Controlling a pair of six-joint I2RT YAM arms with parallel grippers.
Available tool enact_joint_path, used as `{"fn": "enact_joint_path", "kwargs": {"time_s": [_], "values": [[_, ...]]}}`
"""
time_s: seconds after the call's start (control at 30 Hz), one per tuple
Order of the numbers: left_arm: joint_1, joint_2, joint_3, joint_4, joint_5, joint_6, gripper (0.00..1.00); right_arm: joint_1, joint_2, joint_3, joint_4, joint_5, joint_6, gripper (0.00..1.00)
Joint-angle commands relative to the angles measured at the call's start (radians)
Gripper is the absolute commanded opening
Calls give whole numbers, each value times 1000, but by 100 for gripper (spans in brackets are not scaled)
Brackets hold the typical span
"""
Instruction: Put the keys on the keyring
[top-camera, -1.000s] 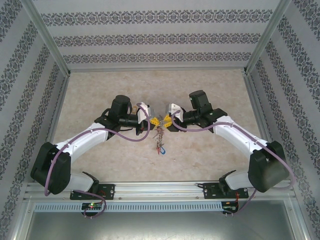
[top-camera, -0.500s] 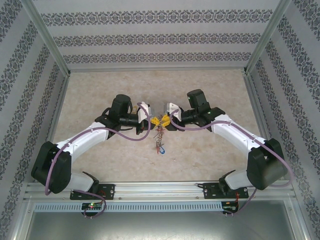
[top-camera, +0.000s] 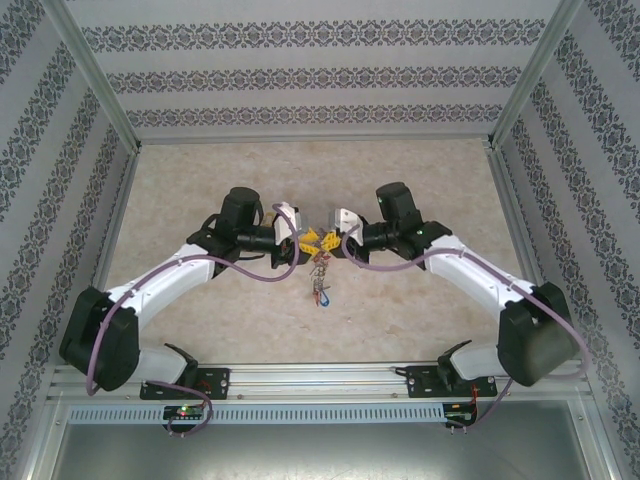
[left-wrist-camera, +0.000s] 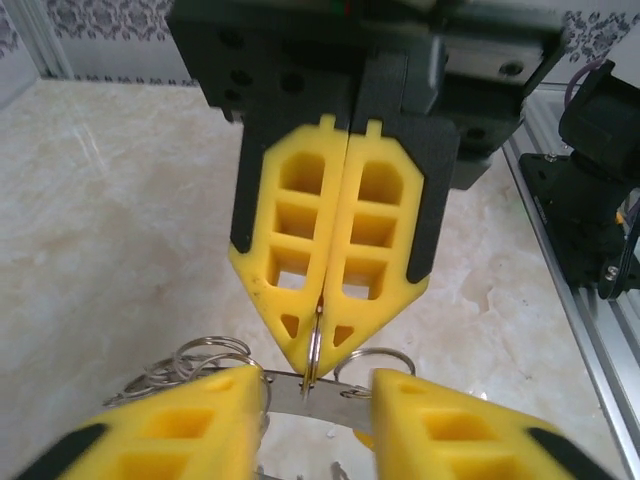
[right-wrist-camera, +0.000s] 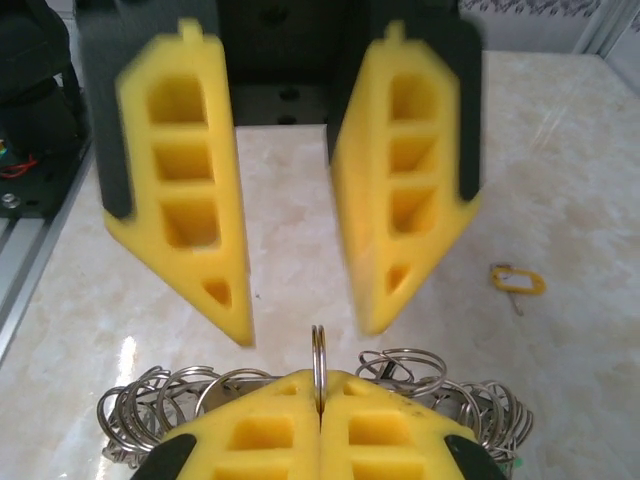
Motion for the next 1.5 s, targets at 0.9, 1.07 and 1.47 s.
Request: {"fn": "enact_joint_path", "kwargs": {"time_s": [0.9, 1.07, 1.47], "values": [[-4, -144, 51, -118, -25, 210, 32, 83, -123, -129, 509, -47, 73, 0], [-6, -131, 53, -99, 2, 188, 29, 86, -99, -118, 513, -52, 80, 0], [-6, -102, 70, -87, 16, 194, 4, 91, -71, -98, 495, -63, 79, 0]]}}
